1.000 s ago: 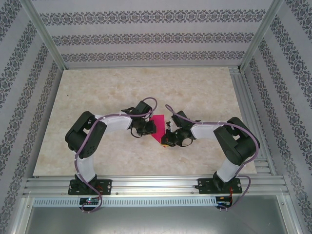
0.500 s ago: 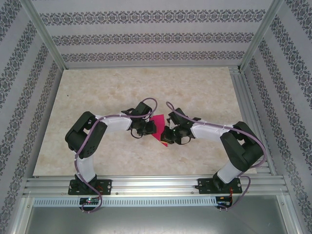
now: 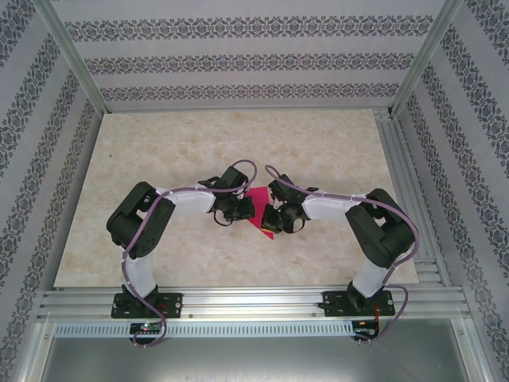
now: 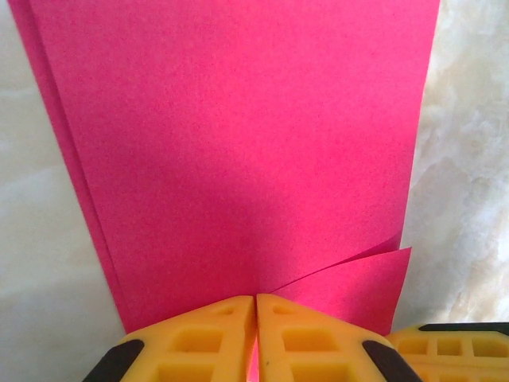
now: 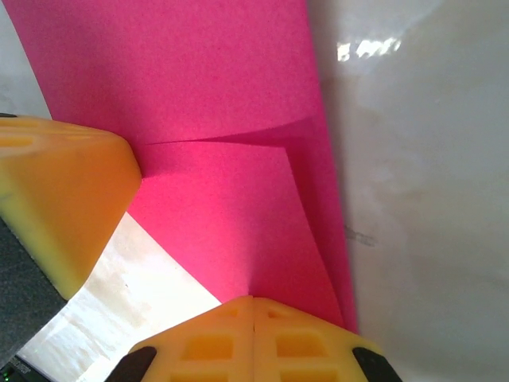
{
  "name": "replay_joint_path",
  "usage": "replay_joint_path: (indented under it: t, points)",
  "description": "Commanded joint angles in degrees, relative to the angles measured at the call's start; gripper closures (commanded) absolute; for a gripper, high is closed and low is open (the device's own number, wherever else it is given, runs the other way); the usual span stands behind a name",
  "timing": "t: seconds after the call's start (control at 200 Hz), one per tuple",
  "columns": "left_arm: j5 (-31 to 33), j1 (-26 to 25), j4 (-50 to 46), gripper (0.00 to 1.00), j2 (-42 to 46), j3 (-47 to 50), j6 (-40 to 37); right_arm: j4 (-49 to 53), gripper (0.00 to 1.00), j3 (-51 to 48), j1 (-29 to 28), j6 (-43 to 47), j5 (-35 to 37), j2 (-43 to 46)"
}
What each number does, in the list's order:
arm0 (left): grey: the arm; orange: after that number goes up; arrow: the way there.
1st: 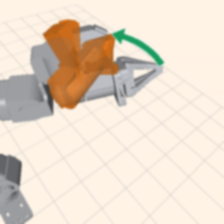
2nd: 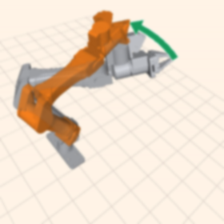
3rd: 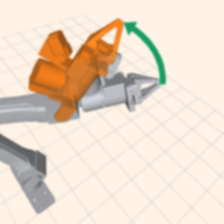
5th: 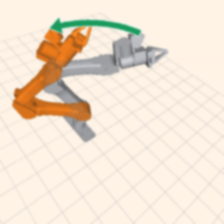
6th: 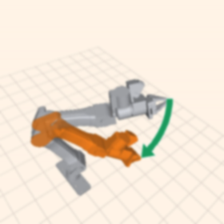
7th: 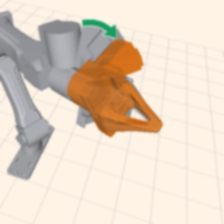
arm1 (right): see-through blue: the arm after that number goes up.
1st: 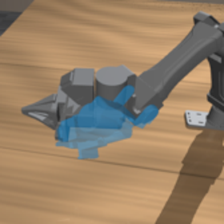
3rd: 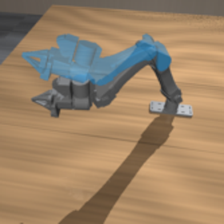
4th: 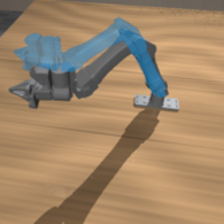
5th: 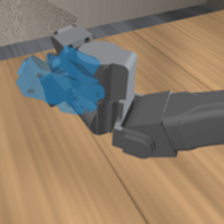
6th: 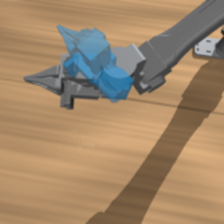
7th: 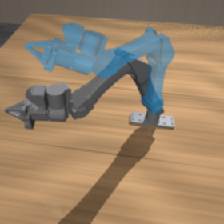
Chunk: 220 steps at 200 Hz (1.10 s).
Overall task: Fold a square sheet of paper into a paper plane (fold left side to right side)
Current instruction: Third fold the triangle at the center of the table.
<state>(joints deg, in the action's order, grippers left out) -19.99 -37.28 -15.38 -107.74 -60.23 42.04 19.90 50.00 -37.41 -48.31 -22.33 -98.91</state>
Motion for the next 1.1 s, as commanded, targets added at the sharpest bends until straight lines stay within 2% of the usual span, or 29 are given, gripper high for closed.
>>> replay_joint_path:
  t: [0.0, 0.435, 0.714, 1.094]
  points:
    - [5.38, -0.78, -2.93, 0.87, -4.39, 1.16, -1.08, 5.11, 1.0, -2.76, -0.53, 0.94, 2.81, 0.76]
    - [5.97, -0.81, -3.52, 0.88, -5.14, 0.46, -1.31, 9.74, 1.0, -8.76, -0.56, 2.69, 2.3, 6.87]
    - [5.75, -0.78, -3.78, 0.88, -4.79, 0.11, -1.51, 14.54, 1.0, -1.57, -0.55, 4.28, 3.17, 11.53]
    - [5.38, -0.78, -3.7, 0.89, -4.34, 0.01, -1.49, 9.9, 1.0, 3.79, -1.35, 5.08, 4.02, 1.11]
